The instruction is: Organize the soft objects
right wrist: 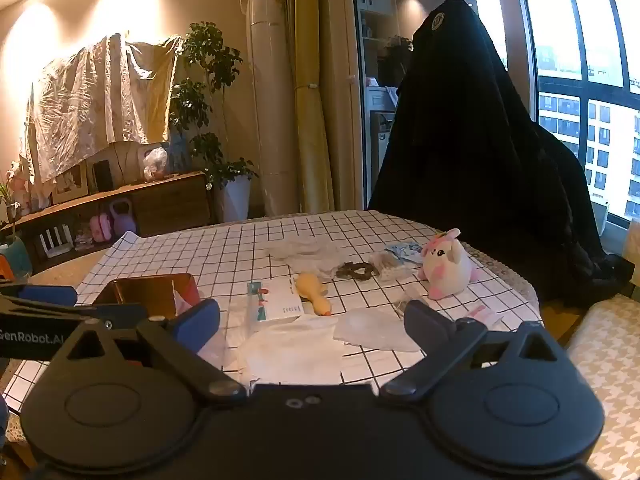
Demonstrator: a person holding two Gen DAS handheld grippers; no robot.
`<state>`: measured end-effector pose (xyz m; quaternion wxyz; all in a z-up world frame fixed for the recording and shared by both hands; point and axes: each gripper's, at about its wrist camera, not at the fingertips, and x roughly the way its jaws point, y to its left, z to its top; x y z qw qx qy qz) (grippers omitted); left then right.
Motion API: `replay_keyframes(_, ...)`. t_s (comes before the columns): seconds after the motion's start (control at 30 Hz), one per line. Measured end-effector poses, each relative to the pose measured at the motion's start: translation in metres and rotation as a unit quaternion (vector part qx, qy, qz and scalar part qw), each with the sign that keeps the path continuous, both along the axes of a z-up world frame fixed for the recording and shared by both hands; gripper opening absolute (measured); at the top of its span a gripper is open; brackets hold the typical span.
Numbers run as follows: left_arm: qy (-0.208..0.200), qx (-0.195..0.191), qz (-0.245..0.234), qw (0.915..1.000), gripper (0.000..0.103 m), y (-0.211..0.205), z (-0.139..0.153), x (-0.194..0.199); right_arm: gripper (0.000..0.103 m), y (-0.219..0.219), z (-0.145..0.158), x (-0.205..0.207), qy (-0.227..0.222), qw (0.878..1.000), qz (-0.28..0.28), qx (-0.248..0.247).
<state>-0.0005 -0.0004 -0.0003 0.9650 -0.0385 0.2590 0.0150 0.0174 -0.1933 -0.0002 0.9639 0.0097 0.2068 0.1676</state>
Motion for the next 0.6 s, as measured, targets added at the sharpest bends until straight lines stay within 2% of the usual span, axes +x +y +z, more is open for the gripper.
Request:
replay_keyframes(0.1, 0.007, -0.007, -0.001, 1.0, 0.101, 0.0013, -0.0003, -0.0007, 0.099, 0.0008, -0.0008, -0.0038, -0.012, 1.0, 0.0, -0.001)
replay_keyframes(0.6, 0.007, -0.013, -0.003, 0.9999, 0.101, 0.0017, 0.0015, -0.0018, 0.098, -0.0003, 0.0001, -0.0041, -0.003, 1.0, -0.004, 0.006)
